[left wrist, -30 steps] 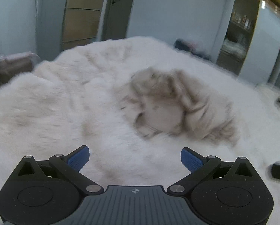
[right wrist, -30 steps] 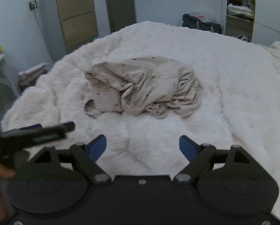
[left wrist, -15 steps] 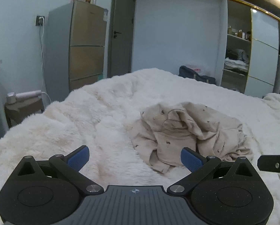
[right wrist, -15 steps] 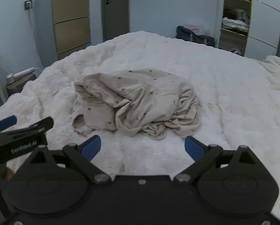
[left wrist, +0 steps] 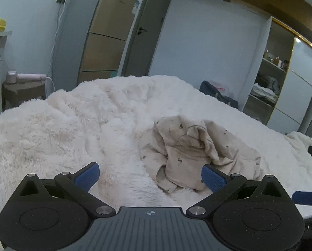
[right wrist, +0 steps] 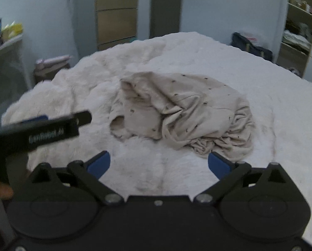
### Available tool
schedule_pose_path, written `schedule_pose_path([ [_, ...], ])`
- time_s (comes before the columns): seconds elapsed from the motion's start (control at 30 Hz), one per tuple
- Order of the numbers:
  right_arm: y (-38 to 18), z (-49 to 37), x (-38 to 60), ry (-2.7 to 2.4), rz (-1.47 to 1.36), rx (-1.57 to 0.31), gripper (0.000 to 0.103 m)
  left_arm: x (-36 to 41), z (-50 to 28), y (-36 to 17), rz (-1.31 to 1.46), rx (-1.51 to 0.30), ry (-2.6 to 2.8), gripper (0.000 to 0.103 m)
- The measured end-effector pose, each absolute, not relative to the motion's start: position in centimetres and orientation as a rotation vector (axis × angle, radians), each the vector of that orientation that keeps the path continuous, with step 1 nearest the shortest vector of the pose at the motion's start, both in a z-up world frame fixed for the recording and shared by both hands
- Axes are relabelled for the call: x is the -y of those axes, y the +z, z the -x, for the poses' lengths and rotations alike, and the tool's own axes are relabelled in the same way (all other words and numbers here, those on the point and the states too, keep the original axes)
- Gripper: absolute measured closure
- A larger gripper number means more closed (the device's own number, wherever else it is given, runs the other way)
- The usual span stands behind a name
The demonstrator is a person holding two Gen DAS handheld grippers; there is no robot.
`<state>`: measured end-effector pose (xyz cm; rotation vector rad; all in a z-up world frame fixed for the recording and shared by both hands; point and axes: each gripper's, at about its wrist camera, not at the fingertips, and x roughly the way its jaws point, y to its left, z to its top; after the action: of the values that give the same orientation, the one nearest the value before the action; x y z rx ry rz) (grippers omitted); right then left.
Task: Fold clothes
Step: 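Move both grippers toward the beige dotted garment on the bed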
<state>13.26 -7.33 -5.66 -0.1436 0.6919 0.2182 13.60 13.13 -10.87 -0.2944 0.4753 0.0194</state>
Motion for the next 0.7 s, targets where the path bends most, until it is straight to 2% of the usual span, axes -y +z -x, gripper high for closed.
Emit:
schedule_pose_path([
  [0.23, -5.3, -14.4, 7.7, 0.222, 0.065, -0.714, 0.000, -14.0, -14.2, -11.4, 0.366, -0.544, -0.056, 0.000],
  [0.53, -2.1, -19.6, 6.5, 0.250, 0.293, -0.637, 0.001, -15.7, -14.0, -11.5, 0.493, -0.544, -0.144, 0.000],
  [0.63, -1.1, -20.9, 6.0, 0.289, 0.336, -0.632, 0.014, -15.8, -14.1, -11.4, 0.490, -0.544, -0.124, 0.000],
  [0.7, -1.4, -22.5, 5.3, 0.306, 0.376, -0.661, 0.029, -15.8, -14.2, -11.5, 0.487, -0.555, -0.119, 0.000],
])
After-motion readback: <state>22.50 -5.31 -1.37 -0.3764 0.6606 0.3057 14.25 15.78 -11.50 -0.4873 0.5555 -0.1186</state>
